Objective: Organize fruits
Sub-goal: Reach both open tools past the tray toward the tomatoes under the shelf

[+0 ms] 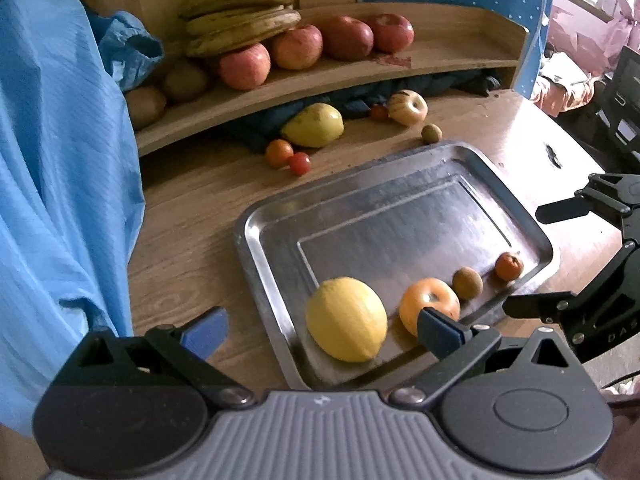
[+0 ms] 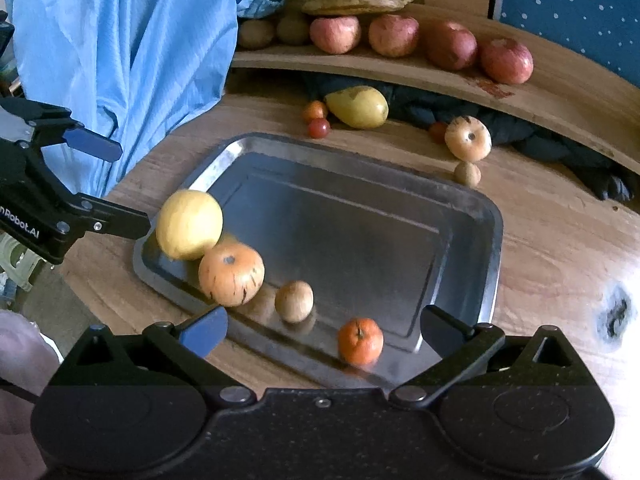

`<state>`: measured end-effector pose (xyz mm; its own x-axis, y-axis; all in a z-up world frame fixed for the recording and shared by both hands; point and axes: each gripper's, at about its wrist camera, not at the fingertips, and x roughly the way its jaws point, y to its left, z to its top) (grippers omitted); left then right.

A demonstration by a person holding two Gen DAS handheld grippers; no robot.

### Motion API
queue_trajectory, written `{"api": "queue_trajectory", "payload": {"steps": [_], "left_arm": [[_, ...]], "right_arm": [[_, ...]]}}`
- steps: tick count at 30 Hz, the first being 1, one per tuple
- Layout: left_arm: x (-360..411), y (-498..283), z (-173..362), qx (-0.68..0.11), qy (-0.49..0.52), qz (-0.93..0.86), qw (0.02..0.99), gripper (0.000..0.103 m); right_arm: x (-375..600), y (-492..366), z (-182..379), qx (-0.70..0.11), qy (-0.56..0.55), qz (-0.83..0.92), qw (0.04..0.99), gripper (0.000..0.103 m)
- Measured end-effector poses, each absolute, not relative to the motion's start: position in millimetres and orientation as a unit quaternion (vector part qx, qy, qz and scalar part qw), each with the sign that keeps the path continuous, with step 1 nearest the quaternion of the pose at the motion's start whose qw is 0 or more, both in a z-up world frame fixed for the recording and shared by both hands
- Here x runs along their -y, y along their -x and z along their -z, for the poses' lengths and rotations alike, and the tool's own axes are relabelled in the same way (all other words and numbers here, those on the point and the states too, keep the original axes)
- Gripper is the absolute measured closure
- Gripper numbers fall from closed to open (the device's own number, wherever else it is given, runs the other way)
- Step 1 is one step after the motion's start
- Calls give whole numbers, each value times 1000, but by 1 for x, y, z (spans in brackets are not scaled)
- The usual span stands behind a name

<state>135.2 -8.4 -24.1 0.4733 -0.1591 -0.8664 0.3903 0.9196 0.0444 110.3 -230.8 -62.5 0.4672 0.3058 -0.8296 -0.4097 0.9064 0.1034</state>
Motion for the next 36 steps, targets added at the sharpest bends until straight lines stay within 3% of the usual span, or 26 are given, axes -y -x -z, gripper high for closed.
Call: {"api": "queue_trajectory", "payload": {"steps": [16,36], "left_arm": [[4,-195,17,-460,-112,157,867,0],[-15,-280,43,-500,-45,133,855,0]], "right_arm": [[213,-160,54,-461,69,-196,863,1],[182,-223,66,-473,63,-163,864,1]]}}
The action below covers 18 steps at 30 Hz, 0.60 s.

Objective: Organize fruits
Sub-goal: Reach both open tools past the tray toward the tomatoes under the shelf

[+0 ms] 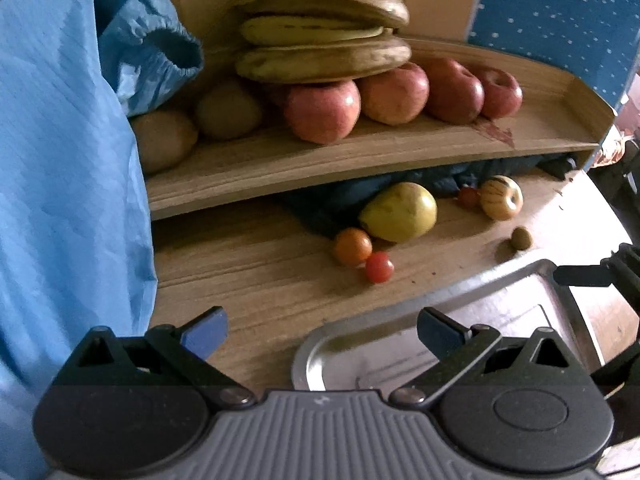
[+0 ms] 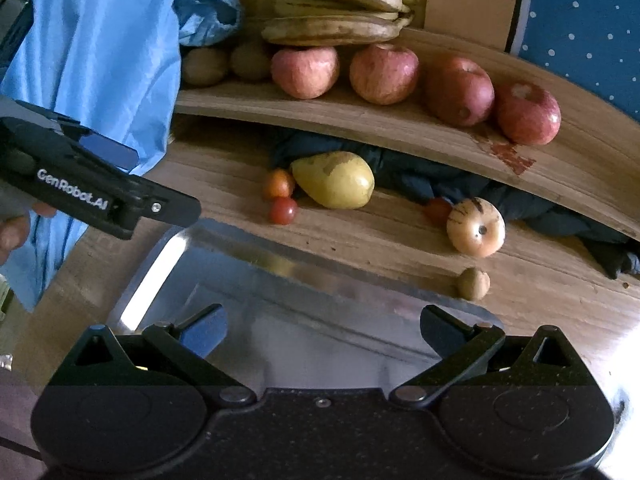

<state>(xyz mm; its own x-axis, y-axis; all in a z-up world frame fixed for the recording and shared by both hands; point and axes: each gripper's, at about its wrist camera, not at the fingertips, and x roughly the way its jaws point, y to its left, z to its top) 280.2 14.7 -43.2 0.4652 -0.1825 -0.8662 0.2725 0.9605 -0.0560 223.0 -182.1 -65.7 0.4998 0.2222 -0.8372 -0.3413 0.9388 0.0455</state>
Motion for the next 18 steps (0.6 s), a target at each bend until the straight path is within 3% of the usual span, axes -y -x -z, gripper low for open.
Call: {"api": "queue_trajectory", "payload": {"steps": [18], "left_arm": [[-15,-340,84,-549,20,105,829,1]], "right_arm": [[147,-264,87,-470,55,-148,869,1]]}}
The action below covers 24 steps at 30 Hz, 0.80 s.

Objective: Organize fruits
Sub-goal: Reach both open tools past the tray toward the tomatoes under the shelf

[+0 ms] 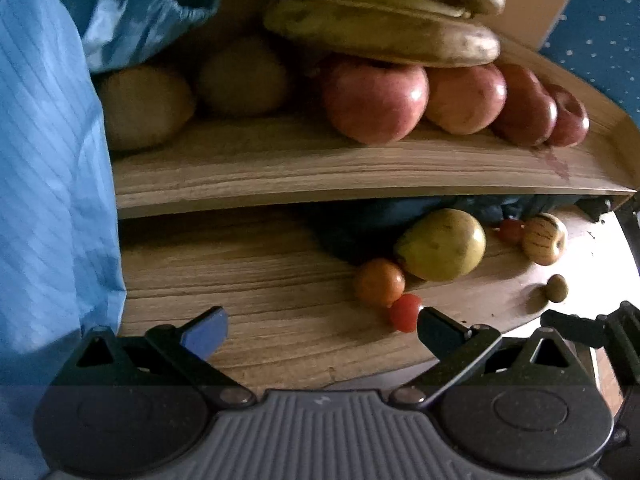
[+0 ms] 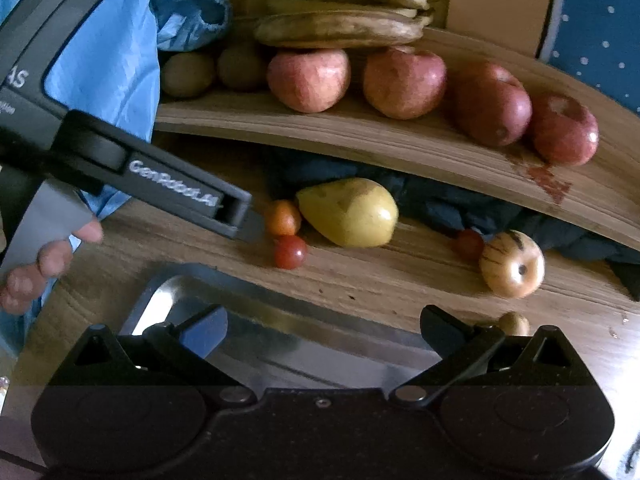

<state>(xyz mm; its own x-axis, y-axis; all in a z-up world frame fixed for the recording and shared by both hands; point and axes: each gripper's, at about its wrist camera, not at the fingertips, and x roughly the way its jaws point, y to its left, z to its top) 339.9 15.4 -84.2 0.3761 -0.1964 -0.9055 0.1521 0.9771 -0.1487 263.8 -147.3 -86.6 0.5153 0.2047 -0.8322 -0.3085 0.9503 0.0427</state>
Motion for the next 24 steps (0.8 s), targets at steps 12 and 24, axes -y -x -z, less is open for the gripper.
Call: {"api": "queue_trajectory", "payload": {"steps": [12,24], "left_arm": [[-16,-356,99,-565,46,124,815,1],[-17,-365,97,-563,69,149,810,14]], "right_arm": [[132,-283,100,-473,53,-154,866,9],[121,-293,109,-481,41,-163,861,24]]}}
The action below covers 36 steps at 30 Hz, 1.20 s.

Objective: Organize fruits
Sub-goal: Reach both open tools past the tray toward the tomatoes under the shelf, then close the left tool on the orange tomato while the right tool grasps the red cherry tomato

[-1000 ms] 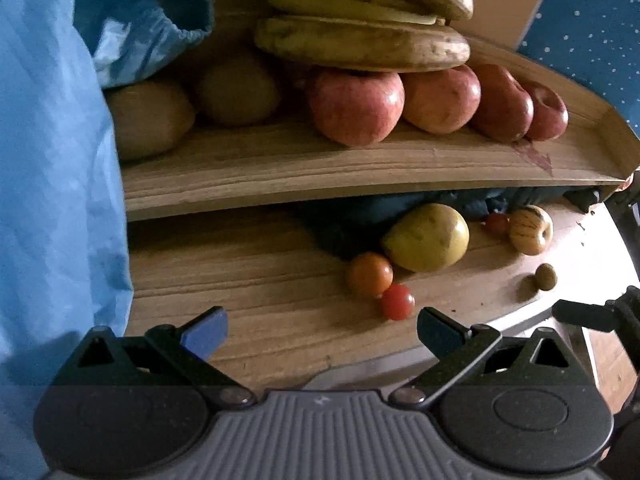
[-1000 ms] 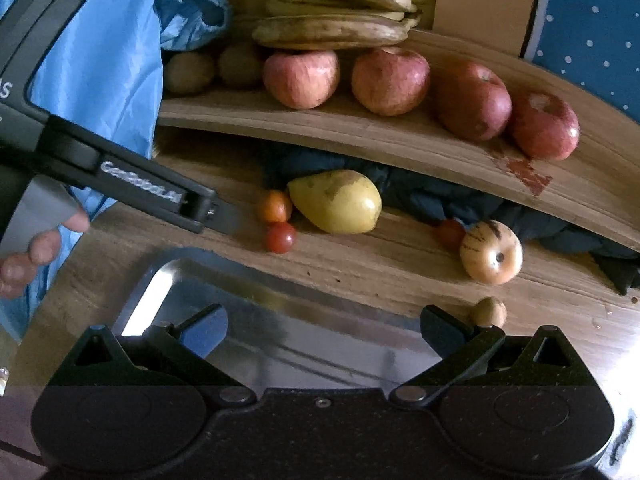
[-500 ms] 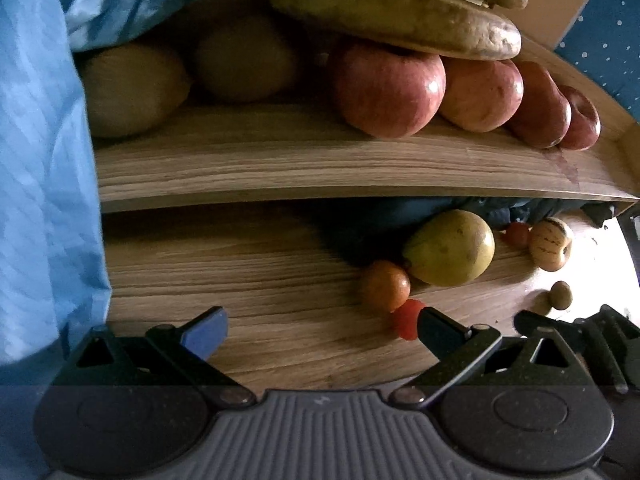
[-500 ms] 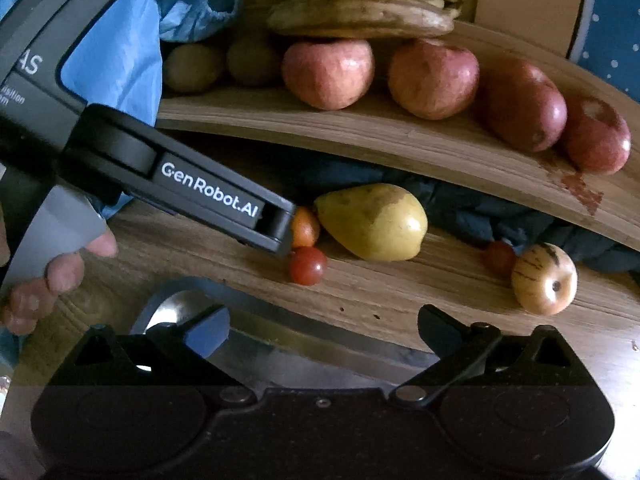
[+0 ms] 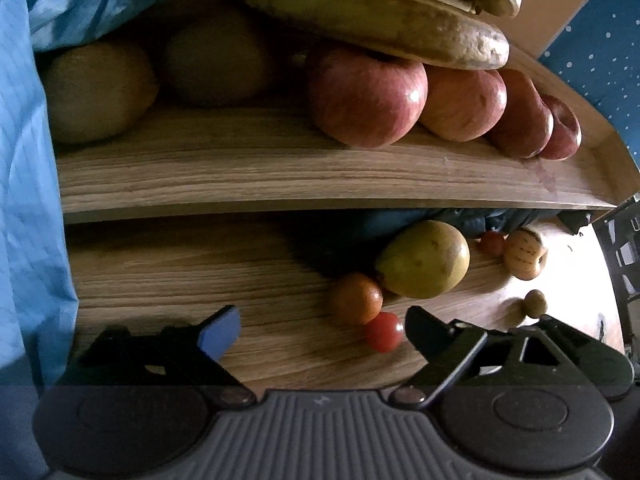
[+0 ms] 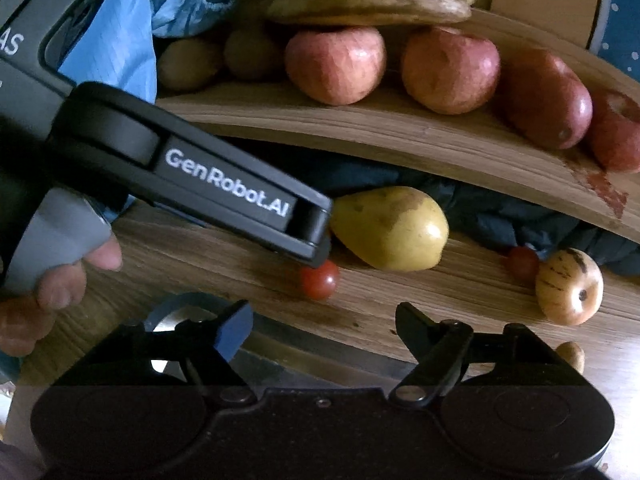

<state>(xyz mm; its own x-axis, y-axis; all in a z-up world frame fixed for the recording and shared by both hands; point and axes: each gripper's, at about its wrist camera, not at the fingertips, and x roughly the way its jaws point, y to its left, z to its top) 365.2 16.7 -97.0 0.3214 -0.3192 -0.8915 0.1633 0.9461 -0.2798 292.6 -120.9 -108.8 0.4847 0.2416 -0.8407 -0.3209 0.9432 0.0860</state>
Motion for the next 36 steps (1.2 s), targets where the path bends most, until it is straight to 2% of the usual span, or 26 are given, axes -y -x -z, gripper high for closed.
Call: {"api": "queue_trajectory", "payload": {"steps": [7,9,19,26,36], "left_arm": [[-23,-365,92,-562,94,170,804,29],[-22,-366,92,-562,99,174,802,36],[-23,-368,95,-564,109,180,799,49],[-19,-368,98,-565,110,183,797,62],[-21,-369,99,-564,114,189,796,69]], "right_arm": [[111,-299,110,-476,38,-168,862,35],[110,-301,110,-476,37,-168,862,40],[107,-307,118,-487,36,-163,857,55],[104,-310,118,-485,38,-161,859,62],[108,-309,114,-484,45,-162,859,73]]}}
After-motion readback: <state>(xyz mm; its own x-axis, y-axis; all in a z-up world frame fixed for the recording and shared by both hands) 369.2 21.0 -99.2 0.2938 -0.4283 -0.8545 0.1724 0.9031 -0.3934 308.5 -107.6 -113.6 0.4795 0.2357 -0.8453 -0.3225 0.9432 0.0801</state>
